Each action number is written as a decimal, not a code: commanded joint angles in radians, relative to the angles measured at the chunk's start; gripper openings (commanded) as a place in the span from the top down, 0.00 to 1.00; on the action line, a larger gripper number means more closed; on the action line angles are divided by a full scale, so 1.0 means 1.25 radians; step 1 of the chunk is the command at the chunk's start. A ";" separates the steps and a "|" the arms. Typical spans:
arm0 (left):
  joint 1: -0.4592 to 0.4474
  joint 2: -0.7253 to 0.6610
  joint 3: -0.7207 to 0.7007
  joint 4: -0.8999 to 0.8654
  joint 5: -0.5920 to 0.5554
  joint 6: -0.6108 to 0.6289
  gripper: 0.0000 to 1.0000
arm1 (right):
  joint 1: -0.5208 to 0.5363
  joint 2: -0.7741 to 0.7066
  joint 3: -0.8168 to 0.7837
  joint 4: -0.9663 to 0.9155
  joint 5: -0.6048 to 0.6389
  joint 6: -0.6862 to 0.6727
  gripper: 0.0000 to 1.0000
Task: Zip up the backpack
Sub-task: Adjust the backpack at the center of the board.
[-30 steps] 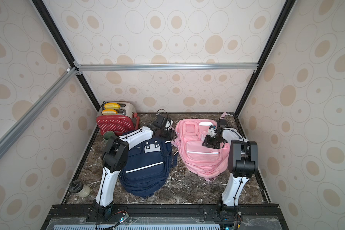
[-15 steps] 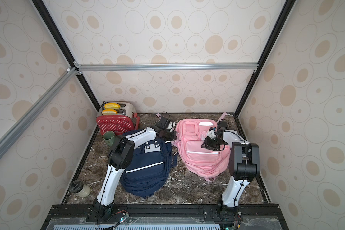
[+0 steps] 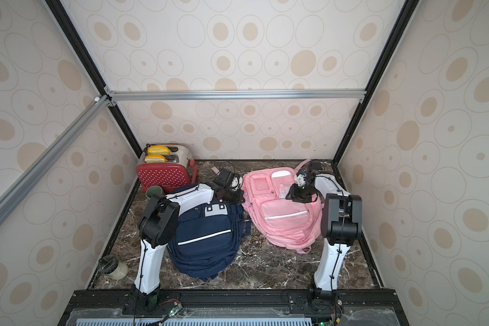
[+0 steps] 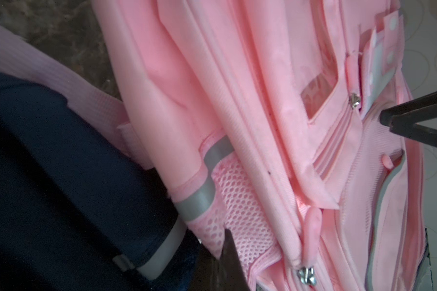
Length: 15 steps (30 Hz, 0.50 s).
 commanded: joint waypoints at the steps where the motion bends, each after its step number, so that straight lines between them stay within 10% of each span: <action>1: 0.005 -0.020 0.011 -0.009 -0.007 -0.016 1.00 | 0.008 -0.088 -0.054 -0.052 -0.046 0.028 0.57; 8: 0.005 -0.008 0.040 -0.029 -0.003 -0.009 1.00 | 0.132 -0.255 -0.087 -0.070 -0.058 0.108 0.58; 15: 0.005 -0.016 0.034 -0.020 0.009 -0.009 1.00 | 0.217 -0.144 -0.023 -0.010 -0.116 0.192 0.63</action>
